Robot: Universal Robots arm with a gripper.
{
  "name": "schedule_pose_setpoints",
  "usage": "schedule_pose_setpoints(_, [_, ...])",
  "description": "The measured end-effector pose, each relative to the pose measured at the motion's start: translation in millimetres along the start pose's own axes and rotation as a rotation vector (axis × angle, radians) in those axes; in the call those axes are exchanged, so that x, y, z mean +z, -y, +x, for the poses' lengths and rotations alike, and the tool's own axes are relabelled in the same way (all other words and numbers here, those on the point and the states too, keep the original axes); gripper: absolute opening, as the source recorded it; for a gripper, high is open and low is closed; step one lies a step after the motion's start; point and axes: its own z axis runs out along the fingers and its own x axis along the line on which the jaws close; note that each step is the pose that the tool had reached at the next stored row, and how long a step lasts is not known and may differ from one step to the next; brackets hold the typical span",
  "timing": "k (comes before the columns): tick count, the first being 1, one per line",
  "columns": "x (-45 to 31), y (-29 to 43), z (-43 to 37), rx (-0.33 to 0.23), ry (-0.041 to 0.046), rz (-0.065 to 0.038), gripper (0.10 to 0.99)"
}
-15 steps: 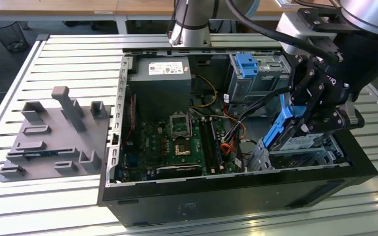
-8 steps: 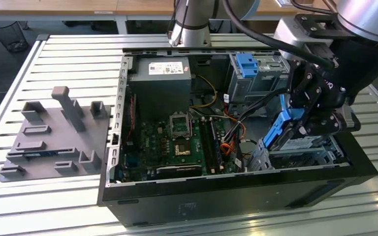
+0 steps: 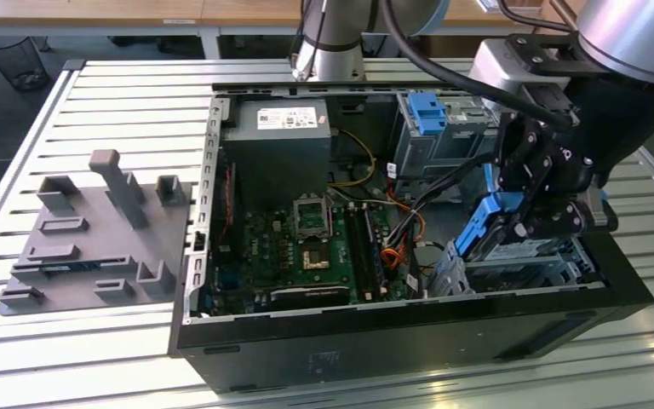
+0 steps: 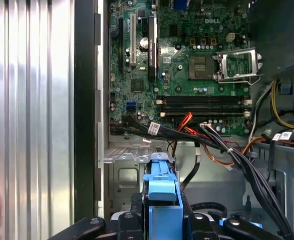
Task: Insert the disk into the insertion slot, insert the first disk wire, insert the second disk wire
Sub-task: 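Insert the disk into the insertion slot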
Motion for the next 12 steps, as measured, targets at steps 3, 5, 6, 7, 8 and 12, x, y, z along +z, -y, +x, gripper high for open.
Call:
schedule_pose_setpoints(3, [1.9, 0.1, 0.0, 0.000, -0.0001, 0.000, 0.369])
schedule_pose_setpoints(5, [3.3, 0.1, 0.0, 0.000, 0.0000, 0.000, 0.369])
schedule_pose_setpoints(6, [4.0, 0.1, 0.0, 0.000, 0.0000, 0.000, 0.369])
schedule_pose_setpoints(7, [4.7, 0.1, 0.0, 0.000, -0.0001, 0.000, 0.369])
schedule_pose_setpoints(8, [5.6, 0.1, 0.0, 0.000, 0.0000, 0.000, 0.369])
schedule_pose_setpoints(12, [8.8, 0.2, 0.0, 0.000, 0.0000, 0.000, 0.369])
